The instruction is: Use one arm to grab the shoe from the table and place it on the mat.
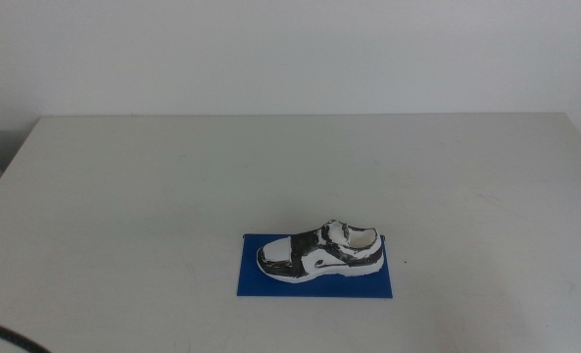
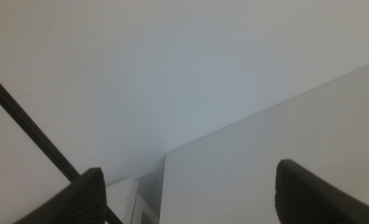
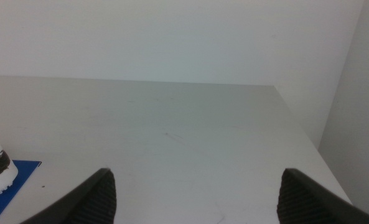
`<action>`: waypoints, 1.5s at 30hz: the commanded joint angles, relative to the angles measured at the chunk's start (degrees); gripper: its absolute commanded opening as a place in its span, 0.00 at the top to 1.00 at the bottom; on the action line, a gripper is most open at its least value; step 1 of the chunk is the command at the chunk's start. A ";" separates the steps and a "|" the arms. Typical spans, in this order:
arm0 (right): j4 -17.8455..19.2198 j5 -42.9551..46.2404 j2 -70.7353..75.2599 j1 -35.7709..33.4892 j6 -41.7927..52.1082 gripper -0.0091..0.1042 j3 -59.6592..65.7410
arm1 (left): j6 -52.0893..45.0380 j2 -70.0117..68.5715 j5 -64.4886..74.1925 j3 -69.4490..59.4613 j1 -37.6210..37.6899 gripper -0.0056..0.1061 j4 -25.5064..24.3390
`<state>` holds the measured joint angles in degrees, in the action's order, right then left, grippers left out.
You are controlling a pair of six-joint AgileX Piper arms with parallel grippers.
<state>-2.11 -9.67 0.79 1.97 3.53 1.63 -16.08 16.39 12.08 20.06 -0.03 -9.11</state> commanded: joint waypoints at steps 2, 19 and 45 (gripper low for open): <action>0.49 4.52 1.20 0.26 0.73 0.33 -0.54 | 0.82 -0.73 -5.99 -1.31 -0.03 0.13 0.92; 0.49 4.52 1.20 0.26 0.73 0.33 -0.54 | 20.61 -18.62 -7.95 -21.87 -0.03 0.13 -3.36; 0.49 4.52 1.20 0.26 0.73 0.33 -0.54 | 2.71 -18.63 -5.38 -21.87 -0.03 0.13 12.46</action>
